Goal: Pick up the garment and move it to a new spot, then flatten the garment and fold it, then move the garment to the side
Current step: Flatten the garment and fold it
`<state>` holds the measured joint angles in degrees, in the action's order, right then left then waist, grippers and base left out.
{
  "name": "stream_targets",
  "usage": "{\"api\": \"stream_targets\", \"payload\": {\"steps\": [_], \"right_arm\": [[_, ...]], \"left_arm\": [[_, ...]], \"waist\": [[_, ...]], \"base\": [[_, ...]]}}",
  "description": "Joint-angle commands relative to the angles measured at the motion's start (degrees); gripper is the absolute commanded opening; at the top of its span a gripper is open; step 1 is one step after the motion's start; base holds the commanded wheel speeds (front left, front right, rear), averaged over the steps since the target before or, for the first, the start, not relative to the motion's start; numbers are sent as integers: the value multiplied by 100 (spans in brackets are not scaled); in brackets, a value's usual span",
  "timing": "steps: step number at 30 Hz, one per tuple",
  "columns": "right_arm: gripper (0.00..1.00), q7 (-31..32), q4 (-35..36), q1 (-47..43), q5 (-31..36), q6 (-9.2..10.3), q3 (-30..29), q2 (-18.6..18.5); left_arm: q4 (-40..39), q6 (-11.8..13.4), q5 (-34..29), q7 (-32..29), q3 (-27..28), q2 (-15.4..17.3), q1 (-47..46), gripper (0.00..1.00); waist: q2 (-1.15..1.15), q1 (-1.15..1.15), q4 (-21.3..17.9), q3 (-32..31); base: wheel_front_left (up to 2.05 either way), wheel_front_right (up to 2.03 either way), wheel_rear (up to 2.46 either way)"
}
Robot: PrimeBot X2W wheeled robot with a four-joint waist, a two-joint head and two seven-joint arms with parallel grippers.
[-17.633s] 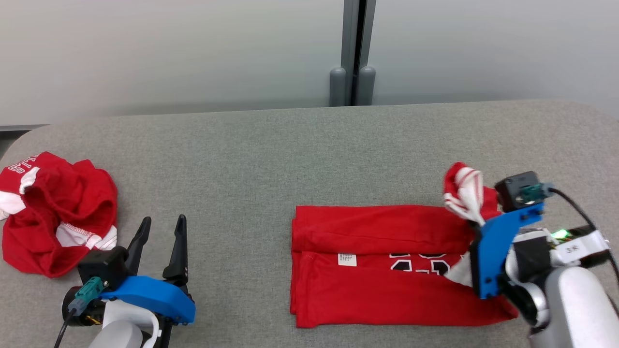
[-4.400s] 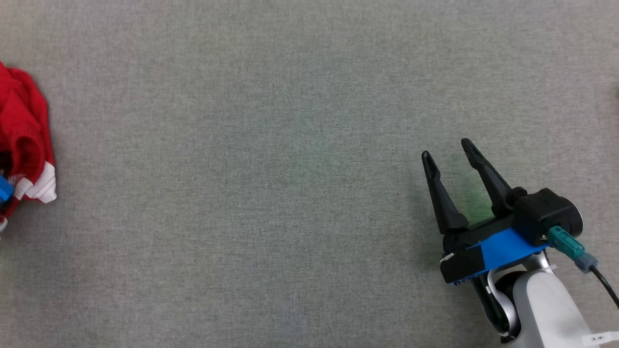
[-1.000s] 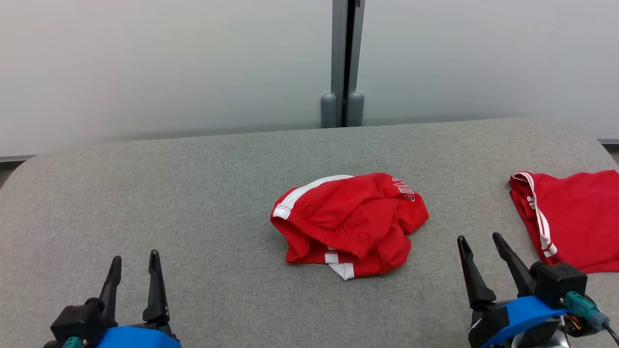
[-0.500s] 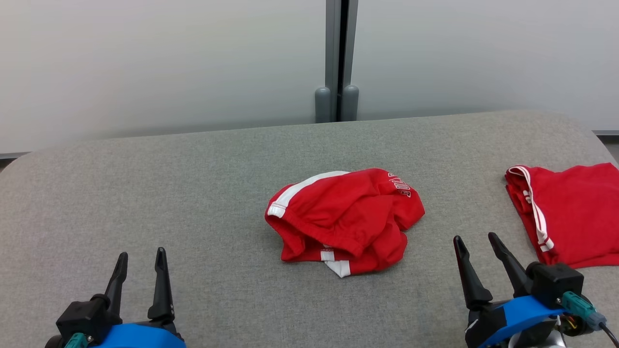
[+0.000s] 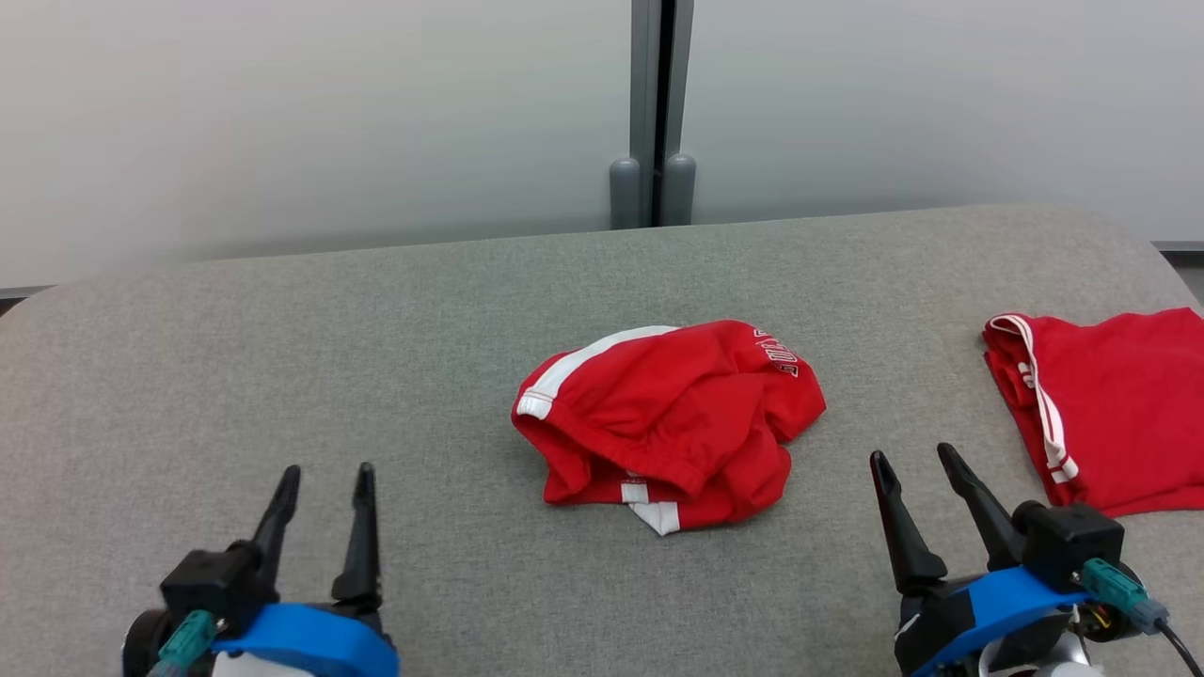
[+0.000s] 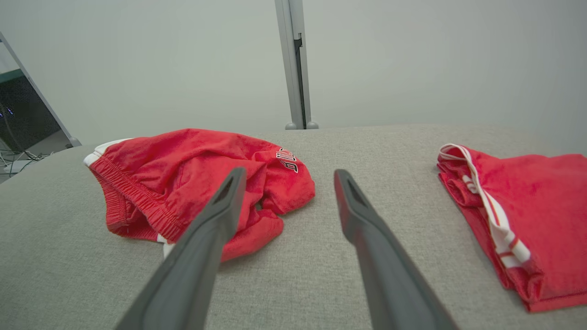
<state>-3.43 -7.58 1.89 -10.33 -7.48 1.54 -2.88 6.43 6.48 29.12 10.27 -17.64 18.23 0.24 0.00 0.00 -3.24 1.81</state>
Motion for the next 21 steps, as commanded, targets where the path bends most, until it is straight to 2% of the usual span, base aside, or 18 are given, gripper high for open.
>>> {"api": "stream_targets", "payload": {"steps": [1,4,8,9,14,17,21], "right_arm": [[100,-24,9,97,-56,-4,39,-3],[100,-38,9,172,-52,-4,88,-3],[100,-65,13,244,-68,-4,182,-3],[100,-65,13,244,-68,-4,182,-3],[100,-117,-19,365,-112,-4,260,-3],[100,-148,-29,432,-129,-4,327,-3],[100,-195,-69,544,-178,-4,385,-4]], "left_arm": [[-69,-132,-80,-160,-170,31,-248,100],[-53,-392,-112,-514,-497,13,-510,100],[141,-842,99,-1093,-934,-182,-831,100],[141,-842,99,-1093,-934,-182,-831,100],[616,-1218,450,-1677,-1461,-547,-1198,100],[991,-1322,655,-1908,-1712,-665,-1465,100],[1397,-1369,827,-1911,-1884,-807,-1827,100]], "waist": [[0,0,-21,35],[0,0,-70,105],[0,0,-201,223],[0,0,-201,223],[0,0,-414,415],[0,0,-560,529],[0,0,-792,661]], "base": [[0,0,0],[0,0,0],[0,0,0],[0,0,0],[0,0,0],[0,0,0],[0,0,0]]}}
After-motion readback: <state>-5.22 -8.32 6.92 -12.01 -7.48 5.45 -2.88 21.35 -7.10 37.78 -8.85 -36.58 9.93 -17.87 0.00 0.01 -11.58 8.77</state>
